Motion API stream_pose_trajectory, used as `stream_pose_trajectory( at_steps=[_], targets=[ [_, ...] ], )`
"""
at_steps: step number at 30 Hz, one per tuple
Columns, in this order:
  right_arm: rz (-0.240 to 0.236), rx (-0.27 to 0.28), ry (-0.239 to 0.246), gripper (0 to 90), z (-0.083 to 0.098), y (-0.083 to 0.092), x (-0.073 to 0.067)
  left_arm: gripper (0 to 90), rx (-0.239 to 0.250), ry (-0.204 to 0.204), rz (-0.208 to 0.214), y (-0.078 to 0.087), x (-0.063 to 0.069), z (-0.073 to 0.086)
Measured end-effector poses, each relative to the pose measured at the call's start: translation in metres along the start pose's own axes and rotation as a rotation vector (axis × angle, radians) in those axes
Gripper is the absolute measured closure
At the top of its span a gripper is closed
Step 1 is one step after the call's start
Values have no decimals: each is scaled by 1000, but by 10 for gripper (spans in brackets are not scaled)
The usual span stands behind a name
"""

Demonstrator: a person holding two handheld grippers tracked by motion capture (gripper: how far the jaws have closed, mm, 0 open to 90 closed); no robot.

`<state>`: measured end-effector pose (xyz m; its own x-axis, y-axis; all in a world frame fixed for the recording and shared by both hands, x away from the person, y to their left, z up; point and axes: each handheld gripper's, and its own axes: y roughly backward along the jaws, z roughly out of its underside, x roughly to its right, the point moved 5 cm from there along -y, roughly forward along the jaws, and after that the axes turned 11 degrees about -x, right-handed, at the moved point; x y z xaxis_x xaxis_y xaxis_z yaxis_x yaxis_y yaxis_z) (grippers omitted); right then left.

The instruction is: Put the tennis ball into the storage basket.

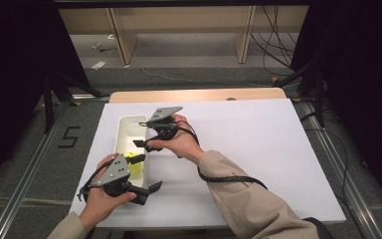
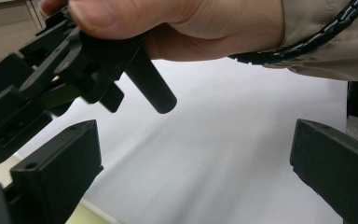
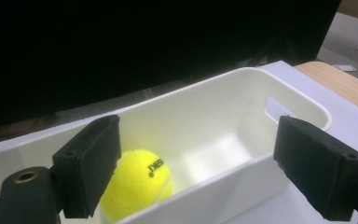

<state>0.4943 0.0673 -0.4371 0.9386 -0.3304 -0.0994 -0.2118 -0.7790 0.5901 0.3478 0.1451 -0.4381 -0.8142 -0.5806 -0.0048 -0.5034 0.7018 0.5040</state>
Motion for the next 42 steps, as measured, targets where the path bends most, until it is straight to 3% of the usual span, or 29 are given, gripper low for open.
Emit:
stream_pose_trajectory(
  at_steps=[21, 42],
  targets=[
    [45, 4, -26, 159, 22, 31, 11, 16, -1, 2, 0, 0, 0, 0],
    [107, -3, -67, 160, 57, 70, 25, 16, -2, 3, -2, 0, 0, 0]
  ],
)
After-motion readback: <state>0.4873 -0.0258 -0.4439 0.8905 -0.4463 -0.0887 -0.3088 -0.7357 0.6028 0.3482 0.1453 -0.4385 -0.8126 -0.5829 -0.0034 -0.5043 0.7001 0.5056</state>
